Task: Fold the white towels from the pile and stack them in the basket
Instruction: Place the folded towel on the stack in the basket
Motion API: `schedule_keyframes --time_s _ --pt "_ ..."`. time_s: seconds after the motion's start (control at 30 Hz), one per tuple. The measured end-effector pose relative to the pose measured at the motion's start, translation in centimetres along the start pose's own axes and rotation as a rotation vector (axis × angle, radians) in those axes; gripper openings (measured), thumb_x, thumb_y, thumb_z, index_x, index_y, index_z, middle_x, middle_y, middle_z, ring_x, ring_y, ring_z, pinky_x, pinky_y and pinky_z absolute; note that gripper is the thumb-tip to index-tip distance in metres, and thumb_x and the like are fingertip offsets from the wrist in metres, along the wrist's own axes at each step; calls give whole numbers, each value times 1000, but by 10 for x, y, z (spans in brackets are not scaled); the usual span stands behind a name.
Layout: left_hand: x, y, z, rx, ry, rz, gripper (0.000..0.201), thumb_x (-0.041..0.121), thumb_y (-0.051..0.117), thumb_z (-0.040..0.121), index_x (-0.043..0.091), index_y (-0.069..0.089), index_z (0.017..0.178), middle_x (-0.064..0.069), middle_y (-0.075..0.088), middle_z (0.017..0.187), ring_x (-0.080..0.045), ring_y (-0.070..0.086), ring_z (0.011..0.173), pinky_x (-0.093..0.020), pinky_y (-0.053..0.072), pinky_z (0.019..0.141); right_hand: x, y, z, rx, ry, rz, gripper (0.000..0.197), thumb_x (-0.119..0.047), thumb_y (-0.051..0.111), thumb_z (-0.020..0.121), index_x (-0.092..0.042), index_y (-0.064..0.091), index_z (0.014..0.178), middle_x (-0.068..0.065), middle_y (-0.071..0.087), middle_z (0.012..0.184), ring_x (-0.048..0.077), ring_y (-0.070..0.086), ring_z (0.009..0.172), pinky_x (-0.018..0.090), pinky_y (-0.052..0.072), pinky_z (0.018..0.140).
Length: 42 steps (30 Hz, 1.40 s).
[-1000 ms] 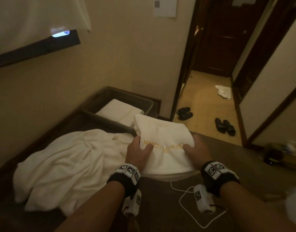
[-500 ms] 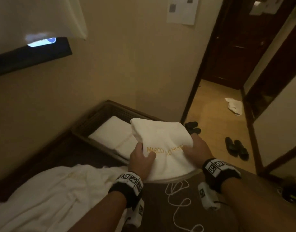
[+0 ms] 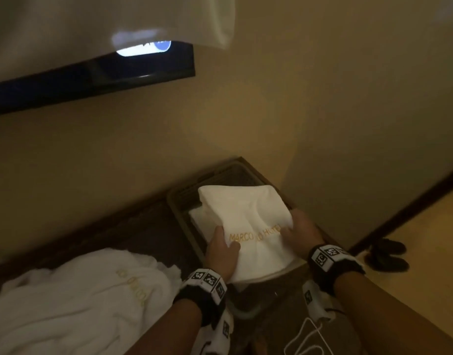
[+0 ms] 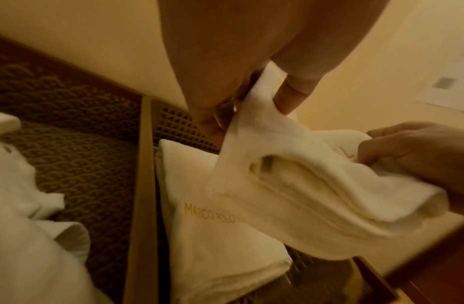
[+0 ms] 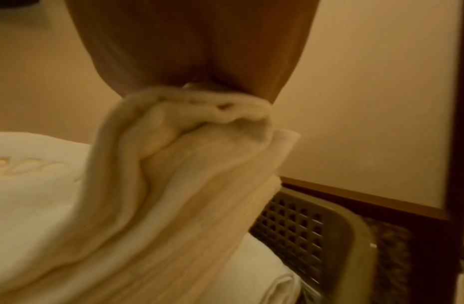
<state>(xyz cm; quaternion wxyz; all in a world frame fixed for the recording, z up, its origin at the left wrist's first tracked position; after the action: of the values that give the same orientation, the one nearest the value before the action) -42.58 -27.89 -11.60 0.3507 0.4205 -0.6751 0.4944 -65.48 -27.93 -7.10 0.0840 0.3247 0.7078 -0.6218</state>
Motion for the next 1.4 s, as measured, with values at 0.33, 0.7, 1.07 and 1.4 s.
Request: schedule_keyframes --time_s 0.33,0.7,1.07,1.4 --pt "-43 24 73 188 -247 -66 46 3 47 95 16 45 139 5 51 122 -15 50 112 -21 35 94 -6 61 133 -217 -151 -28 27 -3 51 89 -2 51 116 18 48 125 35 52 111 30 38 86" --pt "-128 67 53 228 -587 118 38 10 48 99 8 46 137 -12 56 133 -24 56 114 -28 43 94 64 128 141 -452 43 -266 41 -5 49 91 -5 36 130 18 36 139 37 48 119 44 43 94" --pt "-89 16 51 47 -475 278 14 20 57 92 10 68 92 -11 70 96 -24 67 87 -30 53 74 3 108 143 -648 -183 -773 35 -37 53 92 -11 63 113 9 65 116 27 63 101 29 49 75" --pt "-80 -176 -41 375 -319 384 19 24 57 95 14 72 96 -9 71 100 -25 64 92 -40 51 89 -152 144 70 -546 -461 -628 44 -40 53 93 -10 54 123 12 60 124 29 60 106 32 45 75"
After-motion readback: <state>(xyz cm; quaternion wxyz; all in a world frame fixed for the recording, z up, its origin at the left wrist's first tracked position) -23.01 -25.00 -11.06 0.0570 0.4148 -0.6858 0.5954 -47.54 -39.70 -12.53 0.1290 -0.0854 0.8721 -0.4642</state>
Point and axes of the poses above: each hand's wrist, its own z-axis towards the middle knuckle, its own y-axis out of the palm, x = y × z, the point moved 8 cm from there along z, towards the middle knuckle
